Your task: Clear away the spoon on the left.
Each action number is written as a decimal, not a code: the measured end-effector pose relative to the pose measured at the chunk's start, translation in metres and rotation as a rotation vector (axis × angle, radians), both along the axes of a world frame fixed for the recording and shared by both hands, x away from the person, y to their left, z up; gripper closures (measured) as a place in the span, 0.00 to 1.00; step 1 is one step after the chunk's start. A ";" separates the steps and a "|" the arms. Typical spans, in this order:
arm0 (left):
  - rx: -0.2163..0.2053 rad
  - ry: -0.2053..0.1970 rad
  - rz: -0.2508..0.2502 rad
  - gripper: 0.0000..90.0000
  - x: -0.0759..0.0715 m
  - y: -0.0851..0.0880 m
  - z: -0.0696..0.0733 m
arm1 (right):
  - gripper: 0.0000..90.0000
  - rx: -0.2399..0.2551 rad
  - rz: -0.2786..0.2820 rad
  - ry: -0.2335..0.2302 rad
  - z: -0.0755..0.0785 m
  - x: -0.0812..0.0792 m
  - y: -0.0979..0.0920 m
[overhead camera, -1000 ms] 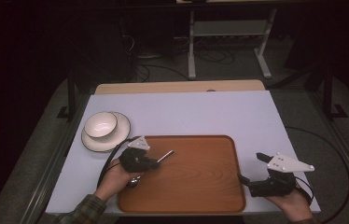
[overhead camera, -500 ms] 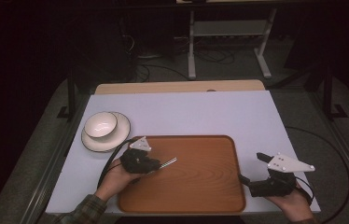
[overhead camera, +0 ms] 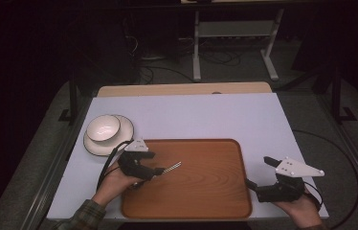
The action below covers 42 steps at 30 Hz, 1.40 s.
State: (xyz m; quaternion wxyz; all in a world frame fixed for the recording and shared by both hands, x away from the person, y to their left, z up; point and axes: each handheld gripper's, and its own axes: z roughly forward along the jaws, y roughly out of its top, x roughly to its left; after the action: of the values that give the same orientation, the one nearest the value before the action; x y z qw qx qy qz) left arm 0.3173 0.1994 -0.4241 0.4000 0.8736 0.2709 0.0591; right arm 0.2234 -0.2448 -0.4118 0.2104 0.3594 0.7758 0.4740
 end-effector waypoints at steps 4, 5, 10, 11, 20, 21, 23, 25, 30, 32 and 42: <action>-0.020 -0.024 0.005 0.16 -0.003 0.007 0.004 | 0.02 -0.001 0.004 -0.002 0.000 0.000 0.001; -0.023 -0.030 0.008 0.14 -0.004 0.009 0.006 | 0.02 0.000 0.004 -0.002 0.000 0.000 0.001; -0.053 -0.059 0.026 0.12 -0.008 0.021 0.014 | 0.02 0.007 0.006 -0.009 0.001 -0.001 0.001; -0.062 -0.066 0.032 0.12 -0.009 0.024 0.016 | 0.02 0.008 0.007 -0.009 0.001 -0.001 0.001; -0.106 -0.120 0.099 0.12 -0.019 0.054 0.029 | 0.02 0.018 0.014 -0.018 0.003 -0.002 0.001; -0.107 -0.122 0.107 0.12 -0.021 0.057 0.029 | 0.02 0.020 0.015 -0.018 0.003 -0.002 0.001; -0.114 -0.130 0.120 0.12 -0.026 0.065 0.030 | 0.02 0.023 0.014 -0.021 0.004 -0.003 0.001; -0.118 -0.136 0.131 0.12 -0.032 0.072 0.030 | 0.02 0.028 0.016 -0.027 0.004 -0.003 0.001; -0.128 -0.150 0.156 0.12 -0.044 0.087 0.031 | 0.02 0.035 0.020 -0.036 0.006 -0.004 0.002; -0.131 -0.157 0.166 0.13 -0.047 0.092 0.030 | 0.02 0.039 0.021 -0.040 0.006 -0.004 0.002; -0.135 -0.171 0.183 0.14 -0.063 0.109 0.025 | 0.02 0.052 0.028 -0.051 0.007 -0.005 0.001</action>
State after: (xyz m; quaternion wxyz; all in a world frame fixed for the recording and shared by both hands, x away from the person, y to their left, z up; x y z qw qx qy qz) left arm 0.2541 0.3086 -0.3995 0.4726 0.8081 0.3175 0.1512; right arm 0.2182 -0.2434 -0.4044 0.2140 0.3417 0.7626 0.5059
